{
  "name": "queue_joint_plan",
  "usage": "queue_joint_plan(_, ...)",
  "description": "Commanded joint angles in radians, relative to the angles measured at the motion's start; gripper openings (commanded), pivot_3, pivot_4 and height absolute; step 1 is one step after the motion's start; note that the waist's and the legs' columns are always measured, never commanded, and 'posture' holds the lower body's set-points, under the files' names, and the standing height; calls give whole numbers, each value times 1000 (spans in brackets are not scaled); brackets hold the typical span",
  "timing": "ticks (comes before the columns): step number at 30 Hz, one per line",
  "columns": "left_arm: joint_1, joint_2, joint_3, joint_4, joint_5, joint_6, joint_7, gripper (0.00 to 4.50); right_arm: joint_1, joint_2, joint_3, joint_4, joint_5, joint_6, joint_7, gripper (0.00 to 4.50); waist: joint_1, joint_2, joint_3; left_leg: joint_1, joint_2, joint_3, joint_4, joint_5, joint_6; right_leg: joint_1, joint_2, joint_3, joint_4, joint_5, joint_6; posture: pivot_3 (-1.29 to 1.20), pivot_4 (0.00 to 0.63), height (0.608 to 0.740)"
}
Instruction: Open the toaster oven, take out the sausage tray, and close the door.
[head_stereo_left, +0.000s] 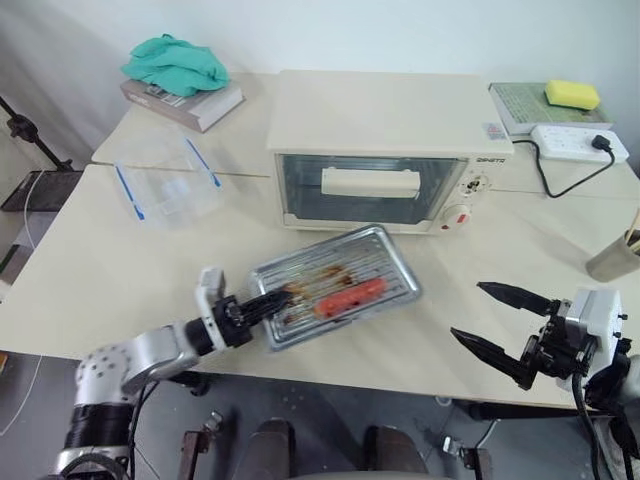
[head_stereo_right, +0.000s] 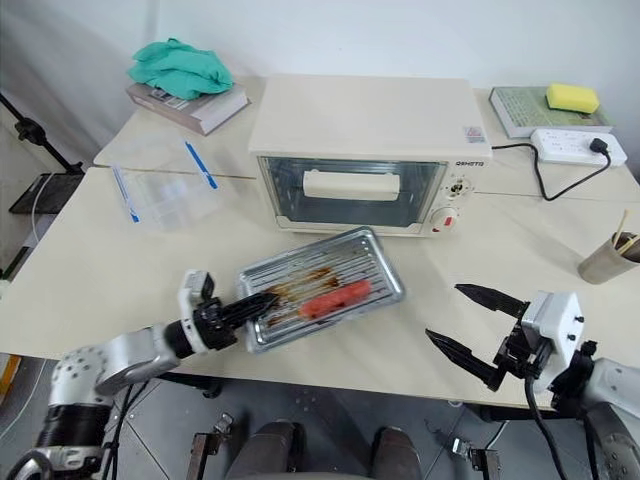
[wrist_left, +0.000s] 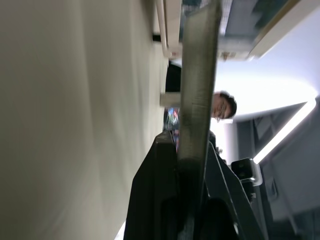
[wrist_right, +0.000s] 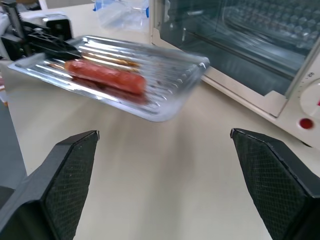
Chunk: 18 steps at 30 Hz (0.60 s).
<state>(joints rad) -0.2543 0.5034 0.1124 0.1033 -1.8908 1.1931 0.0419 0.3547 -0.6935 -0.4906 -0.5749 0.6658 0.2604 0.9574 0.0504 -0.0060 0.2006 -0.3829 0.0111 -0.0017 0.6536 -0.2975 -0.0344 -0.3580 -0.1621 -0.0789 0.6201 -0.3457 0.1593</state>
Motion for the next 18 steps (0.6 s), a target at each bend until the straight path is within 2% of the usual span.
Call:
queue_joint_plan(1,-47,11,-47,31,25,47,-6,0,46,13,-55,-64,13,-15,-19,4428,1,0,0,0,0,0,0,0,0,0,0,0,0,0,0,0,150,740)
queue_joint_plan(6,-152,14,-95,80,141,94,11,0,142,29,-94,-116,20,-14,-28,4428,19,0,0,2,-1,1,1,1,1,2,0,2,-2,0,0,0,150,740)
queue_joint_plan(15,-226,28,-97,152,278,200,-19,0,266,24,-163,-194,76,3,8,4428,22,1,-1,9,-1,4,-3,1,1,5,0,5,-3,1,0,0,150,740)
queue_joint_plan(18,-253,-1,-79,207,347,186,-26,935,330,12,-187,-222,80,4,52,4500,25,2,-1,13,-1,5,-5,1,1,9,0,5,-5,1,0,0,150,740)
